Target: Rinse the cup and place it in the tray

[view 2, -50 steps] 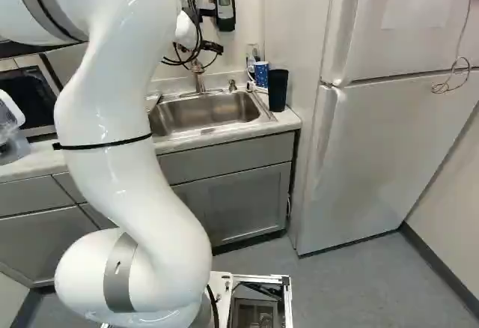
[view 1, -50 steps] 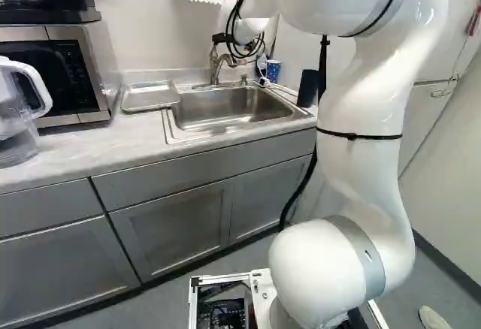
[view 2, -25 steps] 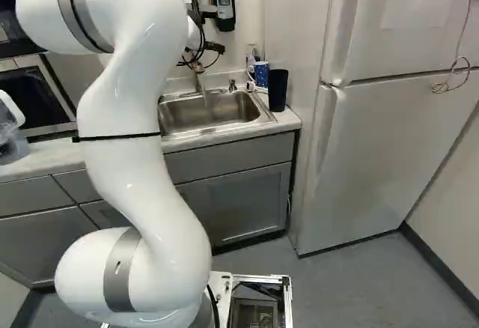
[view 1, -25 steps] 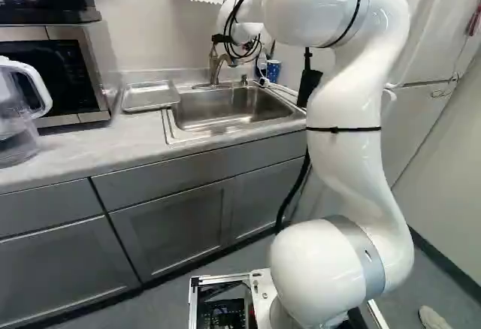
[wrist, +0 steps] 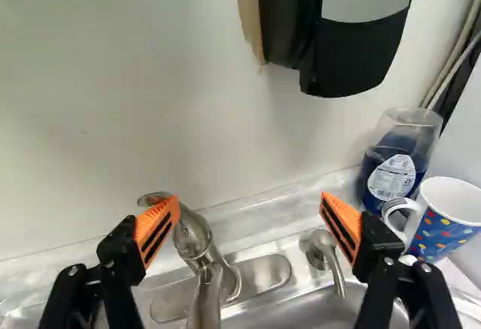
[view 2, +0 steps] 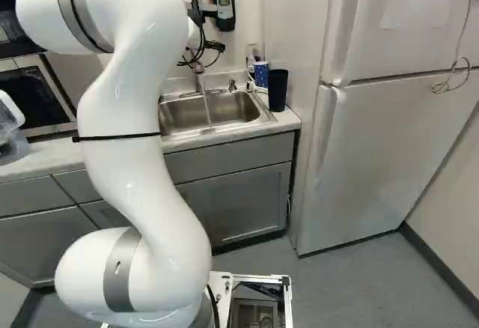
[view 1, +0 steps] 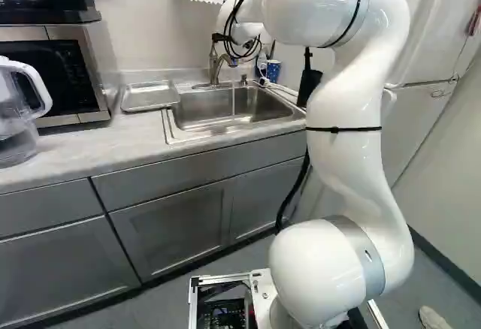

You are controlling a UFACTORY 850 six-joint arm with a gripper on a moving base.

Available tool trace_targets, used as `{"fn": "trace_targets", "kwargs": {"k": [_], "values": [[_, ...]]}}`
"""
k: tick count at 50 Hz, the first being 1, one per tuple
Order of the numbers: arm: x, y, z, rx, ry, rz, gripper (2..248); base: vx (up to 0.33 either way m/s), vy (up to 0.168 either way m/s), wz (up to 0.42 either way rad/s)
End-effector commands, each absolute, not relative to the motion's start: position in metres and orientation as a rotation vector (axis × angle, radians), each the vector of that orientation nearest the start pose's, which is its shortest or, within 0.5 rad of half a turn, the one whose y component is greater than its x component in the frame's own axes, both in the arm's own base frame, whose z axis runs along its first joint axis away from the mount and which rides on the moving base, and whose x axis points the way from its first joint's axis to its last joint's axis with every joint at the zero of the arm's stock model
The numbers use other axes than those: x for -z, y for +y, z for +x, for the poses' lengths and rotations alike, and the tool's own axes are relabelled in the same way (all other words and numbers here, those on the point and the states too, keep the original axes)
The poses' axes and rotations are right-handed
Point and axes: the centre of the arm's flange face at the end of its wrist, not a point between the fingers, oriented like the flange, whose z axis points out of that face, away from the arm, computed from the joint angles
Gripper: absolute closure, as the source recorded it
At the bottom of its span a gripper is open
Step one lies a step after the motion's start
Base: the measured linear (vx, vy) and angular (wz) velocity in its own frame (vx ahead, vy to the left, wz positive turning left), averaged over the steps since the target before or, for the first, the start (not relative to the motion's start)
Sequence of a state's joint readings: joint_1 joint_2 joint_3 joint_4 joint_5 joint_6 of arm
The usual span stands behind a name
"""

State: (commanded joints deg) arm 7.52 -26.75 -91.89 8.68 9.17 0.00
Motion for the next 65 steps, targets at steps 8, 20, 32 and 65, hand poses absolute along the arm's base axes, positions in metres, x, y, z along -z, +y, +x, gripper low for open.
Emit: {"fn": "trace_targets", "kwargs": {"k": [8,20,32,65], "values": [[-0.646,0.092,0.691,1.769,0.030,-2.413,3,0.000,0.000,0.000],[-0.646,0.097,0.667,1.721,-0.008,-2.452,3,0.000,0.000,0.000],[-0.645,0.097,0.642,1.667,-0.046,-2.498,3,0.000,0.000,0.000],[-0.636,0.096,0.569,1.429,-0.105,-2.650,3,0.000,0.000,0.000]]}}
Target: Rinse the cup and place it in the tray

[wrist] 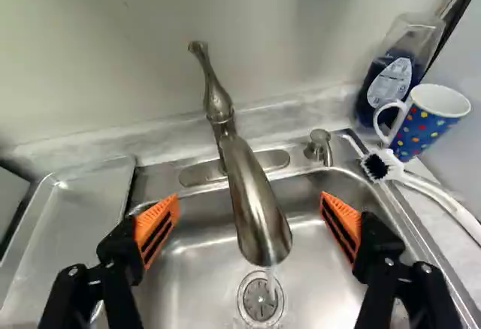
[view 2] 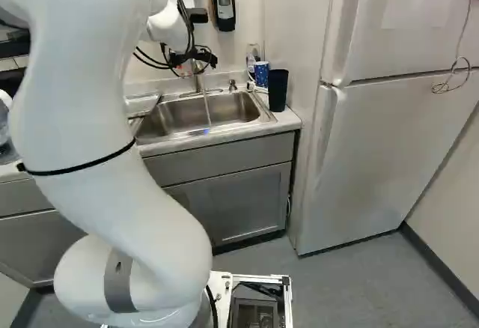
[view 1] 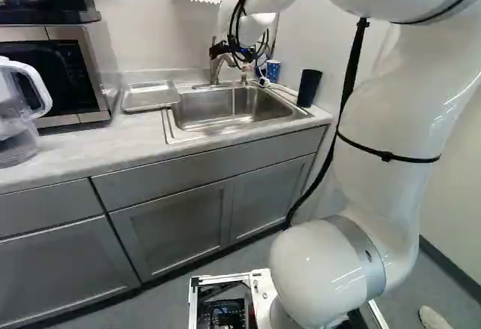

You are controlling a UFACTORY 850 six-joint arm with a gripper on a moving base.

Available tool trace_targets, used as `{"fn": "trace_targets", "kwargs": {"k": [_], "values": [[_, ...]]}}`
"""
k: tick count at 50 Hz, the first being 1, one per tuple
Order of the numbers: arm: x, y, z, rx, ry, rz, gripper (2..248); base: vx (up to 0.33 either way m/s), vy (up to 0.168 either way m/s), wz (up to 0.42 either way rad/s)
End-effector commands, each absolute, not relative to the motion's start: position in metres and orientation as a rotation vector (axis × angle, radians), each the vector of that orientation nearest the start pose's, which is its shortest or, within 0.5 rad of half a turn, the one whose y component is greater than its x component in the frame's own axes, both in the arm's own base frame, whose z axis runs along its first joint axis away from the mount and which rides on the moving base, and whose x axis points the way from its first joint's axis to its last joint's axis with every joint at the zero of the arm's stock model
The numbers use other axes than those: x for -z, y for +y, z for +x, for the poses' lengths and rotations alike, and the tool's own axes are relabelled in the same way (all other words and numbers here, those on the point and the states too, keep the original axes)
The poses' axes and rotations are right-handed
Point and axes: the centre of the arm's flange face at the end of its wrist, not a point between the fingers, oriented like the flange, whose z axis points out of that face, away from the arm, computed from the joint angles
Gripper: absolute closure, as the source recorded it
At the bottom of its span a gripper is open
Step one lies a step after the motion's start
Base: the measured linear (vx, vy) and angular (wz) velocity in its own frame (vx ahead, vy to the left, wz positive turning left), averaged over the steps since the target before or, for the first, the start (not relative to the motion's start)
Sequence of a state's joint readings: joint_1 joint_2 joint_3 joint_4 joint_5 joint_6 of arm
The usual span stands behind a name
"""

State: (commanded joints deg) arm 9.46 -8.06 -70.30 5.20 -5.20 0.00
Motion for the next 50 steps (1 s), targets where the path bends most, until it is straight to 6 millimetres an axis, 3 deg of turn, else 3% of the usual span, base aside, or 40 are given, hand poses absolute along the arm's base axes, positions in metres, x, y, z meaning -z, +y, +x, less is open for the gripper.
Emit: {"fn": "trace_targets", "kwargs": {"k": [50], "values": [[-0.615,0.092,0.454,1.012,-0.181,-2.839,3,0.000,0.000,0.000]]}}
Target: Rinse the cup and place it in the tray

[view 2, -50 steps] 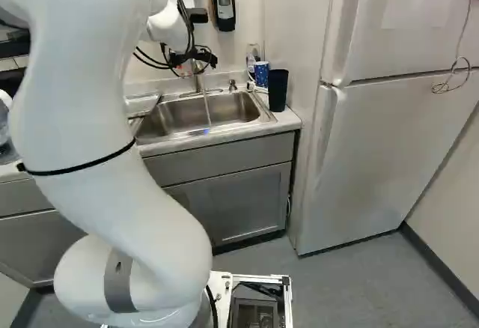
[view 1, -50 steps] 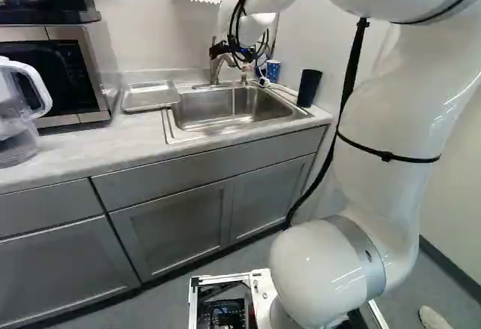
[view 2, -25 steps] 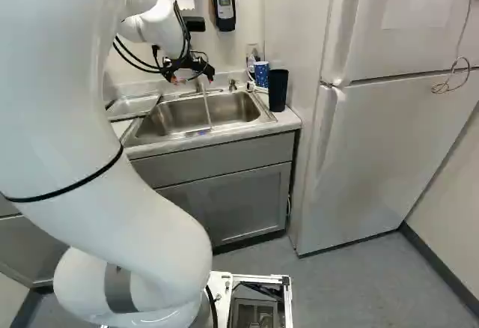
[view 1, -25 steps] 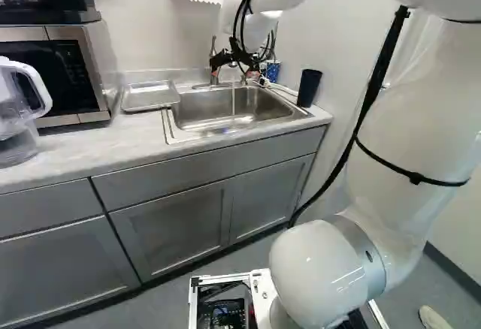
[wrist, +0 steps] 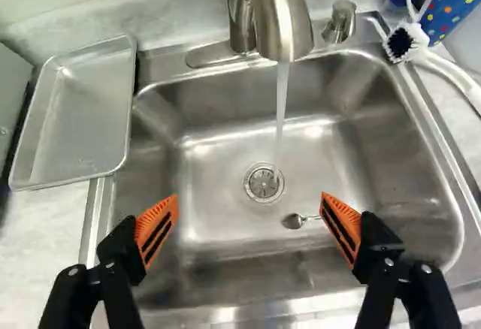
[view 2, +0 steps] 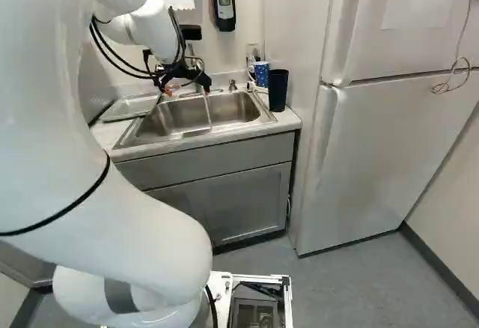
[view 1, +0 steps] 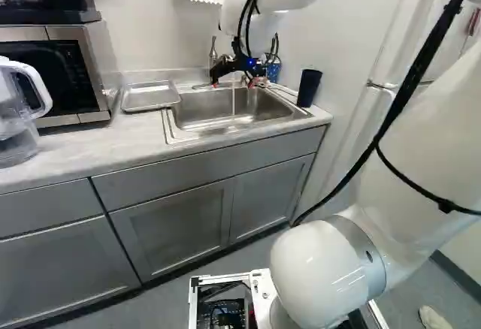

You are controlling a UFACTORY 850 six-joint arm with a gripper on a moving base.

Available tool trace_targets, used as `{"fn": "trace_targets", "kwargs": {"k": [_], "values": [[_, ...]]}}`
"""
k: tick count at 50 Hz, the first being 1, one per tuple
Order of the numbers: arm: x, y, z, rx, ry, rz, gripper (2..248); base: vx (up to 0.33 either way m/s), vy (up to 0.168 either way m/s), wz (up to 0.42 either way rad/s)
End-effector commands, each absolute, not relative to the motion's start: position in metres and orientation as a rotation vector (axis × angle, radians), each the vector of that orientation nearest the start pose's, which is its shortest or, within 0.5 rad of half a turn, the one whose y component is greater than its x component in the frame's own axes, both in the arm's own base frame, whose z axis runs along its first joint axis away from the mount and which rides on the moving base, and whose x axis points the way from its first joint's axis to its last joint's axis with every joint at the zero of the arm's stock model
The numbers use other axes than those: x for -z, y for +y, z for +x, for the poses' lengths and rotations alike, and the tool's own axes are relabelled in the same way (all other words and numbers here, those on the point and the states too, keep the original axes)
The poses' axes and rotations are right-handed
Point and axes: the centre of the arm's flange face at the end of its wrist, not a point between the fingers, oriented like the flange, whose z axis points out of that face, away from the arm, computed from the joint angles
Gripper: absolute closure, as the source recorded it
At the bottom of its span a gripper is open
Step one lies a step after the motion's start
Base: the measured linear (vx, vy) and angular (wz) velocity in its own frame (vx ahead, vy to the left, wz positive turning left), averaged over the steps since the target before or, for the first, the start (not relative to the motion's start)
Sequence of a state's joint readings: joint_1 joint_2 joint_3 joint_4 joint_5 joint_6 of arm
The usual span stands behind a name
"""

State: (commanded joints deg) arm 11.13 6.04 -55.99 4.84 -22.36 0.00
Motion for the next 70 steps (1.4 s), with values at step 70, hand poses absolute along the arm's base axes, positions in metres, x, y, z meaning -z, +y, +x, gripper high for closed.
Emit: {"fn": "trace_targets", "kwargs": {"k": [70], "values": [[-0.6187,0.0936,0.4484,1.060,-0.052,-2.752,3,0.000,0.000,0.000]]}}
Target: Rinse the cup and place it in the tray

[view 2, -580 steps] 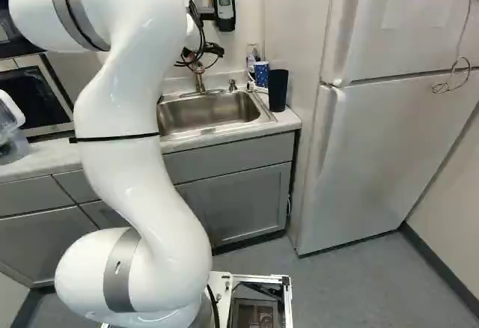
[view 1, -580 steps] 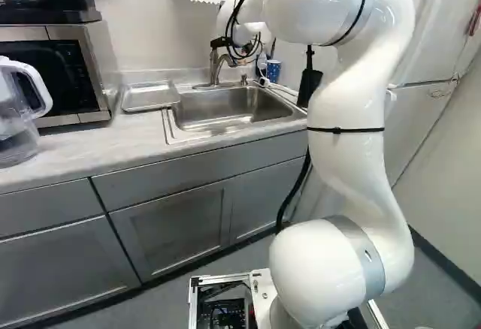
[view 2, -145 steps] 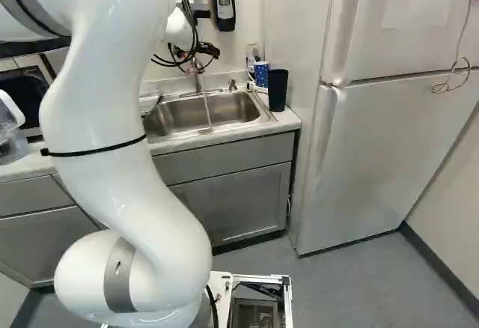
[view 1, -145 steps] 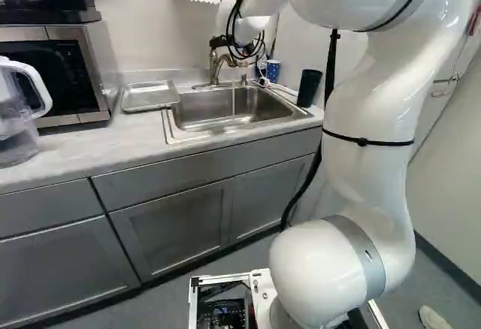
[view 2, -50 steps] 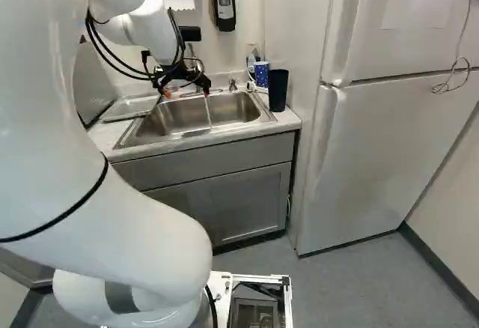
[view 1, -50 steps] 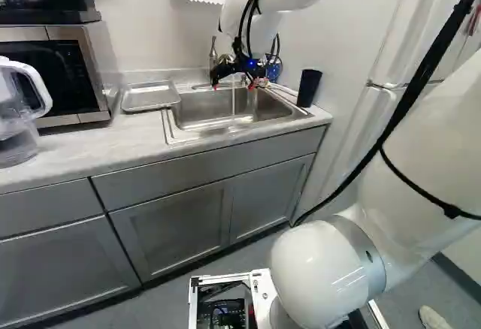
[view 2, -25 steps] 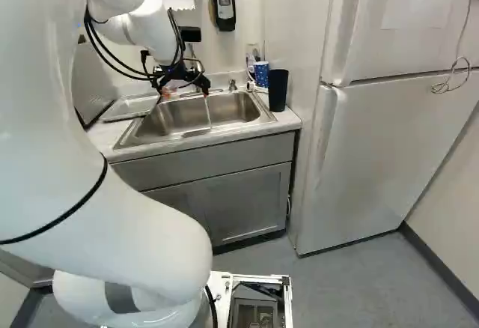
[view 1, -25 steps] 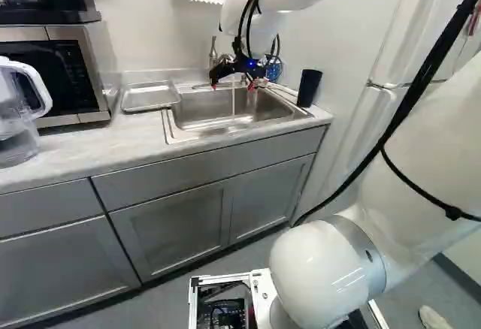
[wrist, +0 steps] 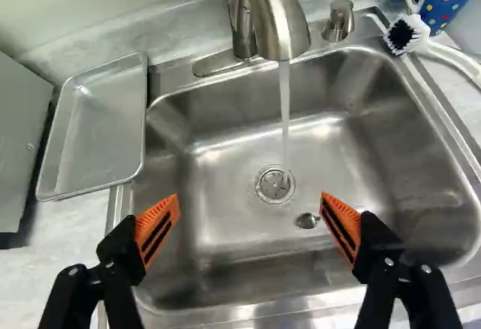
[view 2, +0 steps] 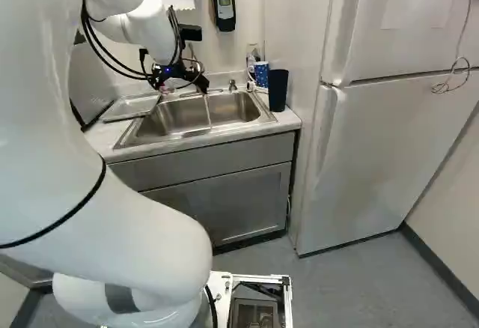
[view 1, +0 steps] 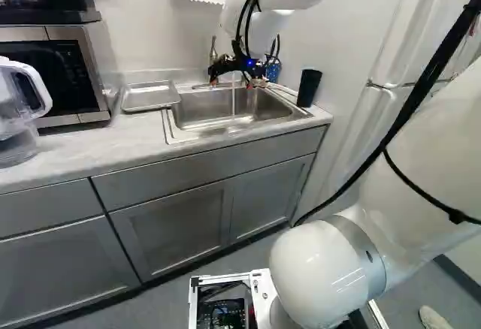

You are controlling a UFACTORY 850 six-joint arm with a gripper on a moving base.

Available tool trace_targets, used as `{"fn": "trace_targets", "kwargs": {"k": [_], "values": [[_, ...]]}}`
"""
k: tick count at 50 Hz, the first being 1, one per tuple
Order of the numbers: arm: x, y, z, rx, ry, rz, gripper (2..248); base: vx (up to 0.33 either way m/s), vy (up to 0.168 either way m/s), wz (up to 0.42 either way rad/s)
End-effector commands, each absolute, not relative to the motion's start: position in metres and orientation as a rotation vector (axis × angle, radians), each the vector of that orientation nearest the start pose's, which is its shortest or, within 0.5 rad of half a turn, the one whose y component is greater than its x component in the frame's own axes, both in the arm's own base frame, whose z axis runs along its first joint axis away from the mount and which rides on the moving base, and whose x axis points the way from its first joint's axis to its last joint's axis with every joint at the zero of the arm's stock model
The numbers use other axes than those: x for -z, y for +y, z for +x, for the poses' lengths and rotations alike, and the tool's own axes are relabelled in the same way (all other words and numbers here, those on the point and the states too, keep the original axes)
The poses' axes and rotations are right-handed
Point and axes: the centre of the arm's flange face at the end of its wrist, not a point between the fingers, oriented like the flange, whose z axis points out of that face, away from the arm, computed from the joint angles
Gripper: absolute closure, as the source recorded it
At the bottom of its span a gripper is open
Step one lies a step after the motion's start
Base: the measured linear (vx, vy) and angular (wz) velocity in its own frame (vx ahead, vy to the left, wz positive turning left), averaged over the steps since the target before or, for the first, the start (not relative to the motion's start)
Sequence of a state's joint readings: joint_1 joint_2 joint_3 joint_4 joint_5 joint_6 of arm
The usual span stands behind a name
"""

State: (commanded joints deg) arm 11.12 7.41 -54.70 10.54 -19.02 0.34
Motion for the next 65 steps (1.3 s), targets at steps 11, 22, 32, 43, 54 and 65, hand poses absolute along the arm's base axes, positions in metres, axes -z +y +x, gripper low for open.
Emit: {"fn": "trace_targets", "kwargs": {"k": [11,22,32,43,54,65], "values": [[-0.621,0.092,0.450,1.063,0.123,-2.690,3,0.000,0.000,0.000],[-0.623,0.091,0.452,1.055,0.308,-2.612,3,0.000,0.000,0.000],[-0.623,0.091,0.452,1.056,0.308,-2.611,3,0.000,0.000,0.000],[-0.624,0.091,0.453,1.078,0.312,-2.599,3,0.000,0.000,0.000],[-0.625,0.090,0.454,1.133,0.236,-2.606,3,0.000,0.000,0.000],[-0.627,0.079,0.450,1.206,0.155,-2.620,3,0.000,0.000,0.000]]}}
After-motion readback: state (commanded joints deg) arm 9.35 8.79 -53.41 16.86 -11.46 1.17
